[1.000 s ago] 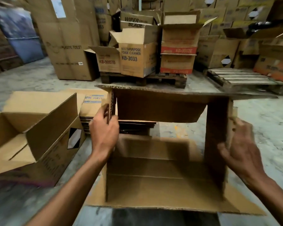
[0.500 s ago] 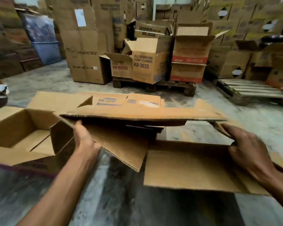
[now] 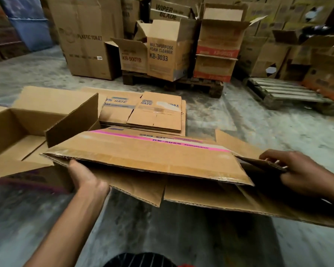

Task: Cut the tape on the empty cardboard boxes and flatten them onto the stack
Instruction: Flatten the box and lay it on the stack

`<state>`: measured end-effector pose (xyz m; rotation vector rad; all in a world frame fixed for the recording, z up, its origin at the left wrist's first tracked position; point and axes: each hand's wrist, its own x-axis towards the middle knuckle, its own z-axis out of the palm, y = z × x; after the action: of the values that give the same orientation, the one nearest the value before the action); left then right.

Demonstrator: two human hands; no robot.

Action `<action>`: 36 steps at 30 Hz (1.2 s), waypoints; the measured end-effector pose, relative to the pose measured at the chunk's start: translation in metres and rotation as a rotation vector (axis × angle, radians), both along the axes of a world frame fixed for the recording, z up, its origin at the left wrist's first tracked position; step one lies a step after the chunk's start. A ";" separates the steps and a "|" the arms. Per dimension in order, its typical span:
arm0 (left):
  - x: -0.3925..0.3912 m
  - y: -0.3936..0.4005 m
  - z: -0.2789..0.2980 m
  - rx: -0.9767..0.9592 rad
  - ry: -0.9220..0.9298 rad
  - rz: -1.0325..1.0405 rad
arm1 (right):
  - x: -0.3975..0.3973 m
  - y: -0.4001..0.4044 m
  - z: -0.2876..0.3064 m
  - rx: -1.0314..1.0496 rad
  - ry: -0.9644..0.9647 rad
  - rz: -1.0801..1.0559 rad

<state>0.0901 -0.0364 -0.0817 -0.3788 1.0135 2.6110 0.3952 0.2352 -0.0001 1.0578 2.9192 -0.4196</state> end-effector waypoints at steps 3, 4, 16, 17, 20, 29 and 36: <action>0.004 -0.006 -0.006 -0.041 -0.017 -0.039 | -0.012 0.004 0.006 -0.039 -0.213 0.051; 0.008 -0.008 -0.008 -0.056 -0.026 -0.051 | -0.017 0.002 0.006 -0.039 -0.269 0.058; 0.083 -0.022 -0.127 -0.289 -0.292 -0.321 | -0.005 -0.027 -0.110 -0.054 -0.748 0.252; 0.083 -0.023 -0.131 -0.303 -0.285 -0.334 | -0.003 -0.034 -0.122 -0.069 -0.763 0.254; 0.074 -0.028 -0.135 -0.394 -0.244 -0.335 | -0.007 -0.055 -0.150 -0.040 -0.789 0.272; 0.063 -0.093 -0.148 -1.135 -0.174 -0.633 | -0.006 -0.062 -0.175 -0.057 -0.800 0.255; 0.057 -0.032 -0.120 -1.366 0.555 -0.767 | -0.012 -0.056 -0.187 -0.284 -0.743 0.220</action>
<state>0.1468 -0.0682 -0.2020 0.4395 2.3871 1.0329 0.3835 0.1793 -0.1875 0.6512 2.1992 -0.3258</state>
